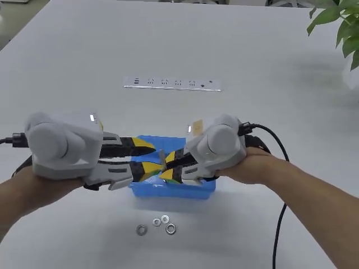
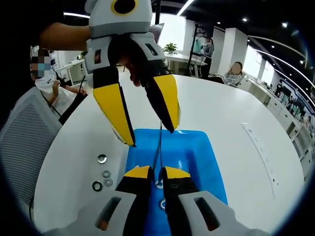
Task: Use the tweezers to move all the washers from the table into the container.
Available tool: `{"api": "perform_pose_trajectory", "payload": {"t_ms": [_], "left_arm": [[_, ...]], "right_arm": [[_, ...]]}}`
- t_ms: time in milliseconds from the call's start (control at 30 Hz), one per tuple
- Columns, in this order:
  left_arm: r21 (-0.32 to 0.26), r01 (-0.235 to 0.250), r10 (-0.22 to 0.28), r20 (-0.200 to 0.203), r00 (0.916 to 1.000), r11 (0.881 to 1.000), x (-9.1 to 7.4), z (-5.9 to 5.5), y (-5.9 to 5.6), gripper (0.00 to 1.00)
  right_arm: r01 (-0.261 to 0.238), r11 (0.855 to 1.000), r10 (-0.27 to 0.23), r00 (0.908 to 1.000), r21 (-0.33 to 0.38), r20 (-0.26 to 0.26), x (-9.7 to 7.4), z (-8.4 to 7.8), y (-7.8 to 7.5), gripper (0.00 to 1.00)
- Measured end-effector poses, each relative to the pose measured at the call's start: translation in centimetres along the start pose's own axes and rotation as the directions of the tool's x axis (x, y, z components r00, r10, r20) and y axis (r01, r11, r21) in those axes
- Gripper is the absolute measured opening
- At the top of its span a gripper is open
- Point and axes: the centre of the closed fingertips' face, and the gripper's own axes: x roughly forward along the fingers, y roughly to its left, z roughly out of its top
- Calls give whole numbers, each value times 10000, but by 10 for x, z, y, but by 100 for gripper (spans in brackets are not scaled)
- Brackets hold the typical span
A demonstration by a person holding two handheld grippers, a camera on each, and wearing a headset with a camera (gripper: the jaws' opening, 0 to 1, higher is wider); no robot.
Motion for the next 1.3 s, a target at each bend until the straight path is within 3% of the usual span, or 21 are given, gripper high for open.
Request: {"api": "perform_pose_trajectory", "payload": {"t_ms": [300,1300], "left_arm": [[308,236,-234,-82,9997,9992,7,4,0,8],[564,469,-455,-272,9986,9973,5,11,-7,5]], "right_arm": [[8,10000,-8,10000,53,48,-1,-1,0,11],[308,9993,-308,9995,188,-2,-9,1,4,17]]}}
